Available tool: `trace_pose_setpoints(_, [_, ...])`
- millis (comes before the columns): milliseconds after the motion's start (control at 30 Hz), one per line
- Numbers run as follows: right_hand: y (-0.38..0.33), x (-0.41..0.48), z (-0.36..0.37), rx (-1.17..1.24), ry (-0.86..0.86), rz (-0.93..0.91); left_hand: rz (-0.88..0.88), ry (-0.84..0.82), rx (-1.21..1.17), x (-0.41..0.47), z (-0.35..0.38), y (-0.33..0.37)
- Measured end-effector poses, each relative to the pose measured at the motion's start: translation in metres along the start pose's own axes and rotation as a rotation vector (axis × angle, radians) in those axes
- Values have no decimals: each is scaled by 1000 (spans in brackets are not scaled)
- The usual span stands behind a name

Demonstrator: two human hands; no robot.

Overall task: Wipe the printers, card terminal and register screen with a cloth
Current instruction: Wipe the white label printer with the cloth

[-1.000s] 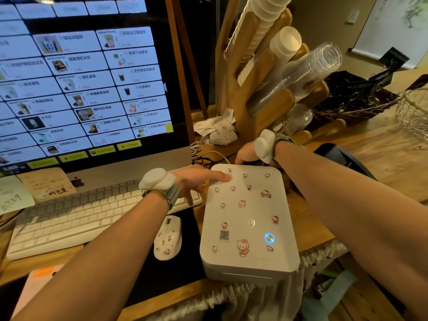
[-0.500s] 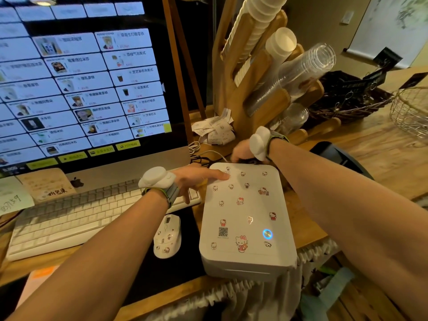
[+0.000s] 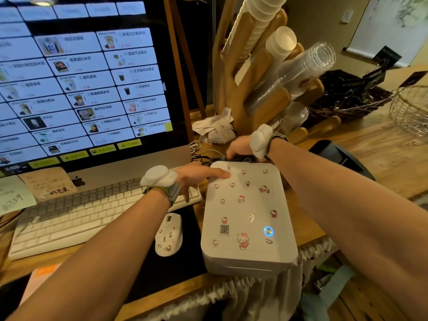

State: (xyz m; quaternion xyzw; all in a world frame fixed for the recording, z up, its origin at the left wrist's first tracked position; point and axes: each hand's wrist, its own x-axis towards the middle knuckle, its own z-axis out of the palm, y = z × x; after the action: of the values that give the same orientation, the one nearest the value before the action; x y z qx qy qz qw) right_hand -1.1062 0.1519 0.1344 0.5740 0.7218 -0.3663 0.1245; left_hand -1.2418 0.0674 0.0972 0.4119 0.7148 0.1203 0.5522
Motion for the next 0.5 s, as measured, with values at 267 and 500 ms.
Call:
trace_pose_setpoints(267, [-6, -6, -5, 166, 44, -90, 3, 36, 20, 2, -1, 0])
trace_pose_setpoints(500, [5, -22, -14, 178, 197, -182, 7, 52, 45, -4, 1, 2])
